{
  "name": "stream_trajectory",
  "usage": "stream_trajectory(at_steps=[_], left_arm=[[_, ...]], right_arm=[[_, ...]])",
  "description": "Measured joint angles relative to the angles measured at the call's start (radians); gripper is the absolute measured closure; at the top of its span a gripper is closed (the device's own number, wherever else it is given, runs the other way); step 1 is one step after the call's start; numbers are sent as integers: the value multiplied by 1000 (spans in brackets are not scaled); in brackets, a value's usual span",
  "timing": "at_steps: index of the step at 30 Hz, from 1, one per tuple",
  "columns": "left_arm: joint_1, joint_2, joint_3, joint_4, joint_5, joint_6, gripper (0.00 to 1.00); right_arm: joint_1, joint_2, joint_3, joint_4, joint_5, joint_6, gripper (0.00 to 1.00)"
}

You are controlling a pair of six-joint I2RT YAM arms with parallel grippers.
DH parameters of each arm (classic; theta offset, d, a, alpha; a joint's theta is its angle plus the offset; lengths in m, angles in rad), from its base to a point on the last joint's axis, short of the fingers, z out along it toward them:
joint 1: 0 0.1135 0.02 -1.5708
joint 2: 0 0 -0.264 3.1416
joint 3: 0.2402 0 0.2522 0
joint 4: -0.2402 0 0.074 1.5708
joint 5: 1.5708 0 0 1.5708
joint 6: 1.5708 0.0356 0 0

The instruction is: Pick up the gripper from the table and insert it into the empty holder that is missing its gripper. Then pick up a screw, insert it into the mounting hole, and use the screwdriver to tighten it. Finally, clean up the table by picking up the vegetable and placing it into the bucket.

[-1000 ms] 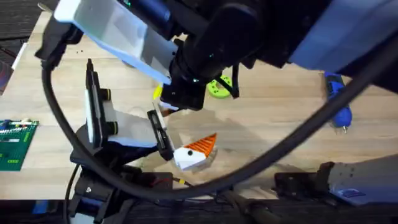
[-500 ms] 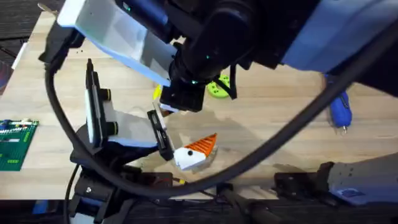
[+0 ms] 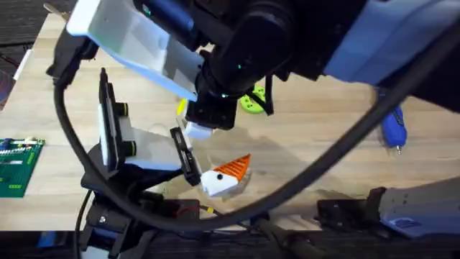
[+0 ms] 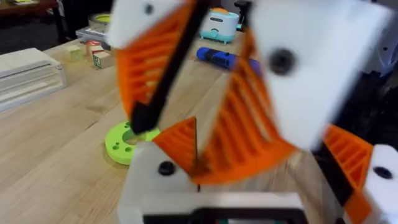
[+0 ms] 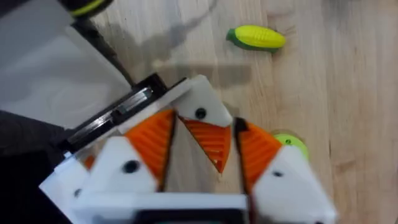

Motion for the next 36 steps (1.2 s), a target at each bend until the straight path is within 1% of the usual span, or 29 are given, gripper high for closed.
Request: stream_trajectory(at_steps=[2,4,5,10,13,14,20,31,32,33,34,35,36], left_arm=[[0,0,0,0,0,0,7],[0,0,0,0,0,-1,8],[0,0,0,0,0,-1,8],[0,0,0,0,0,0,8],[0,0,0,0,0,0,8],[0,0,0,0,0,0,8],[0,0,0,0,0,1,8],[0,0,0,0,0,3,7],[0,0,0,0,0,4,27],[0,0,0,0,0,4,85],[0,0,0,0,0,4,190],[0,0,0,0,0,4,320],[0,0,0,0,0,5,499]], right_arm=[[0,0,0,1,1,0,310],[-4,0,0,1,13,-5,51],[-9,0,0,3,15,-4,21],[-34,0,0,13,12,25,7],[-79,0,0,48,4,72,7],[-159,-4,0,79,3,136,8],[-342,-56,0,115,3,257,7],[-676,-203,0,117,4,358,7],[-702,-212,0,117,3,366,7],[-728,-222,0,117,3,373,7],[-755,-232,0,117,3,379,7],[-781,-240,0,117,4,384,7],[-806,-247,0,117,4,388,7]])
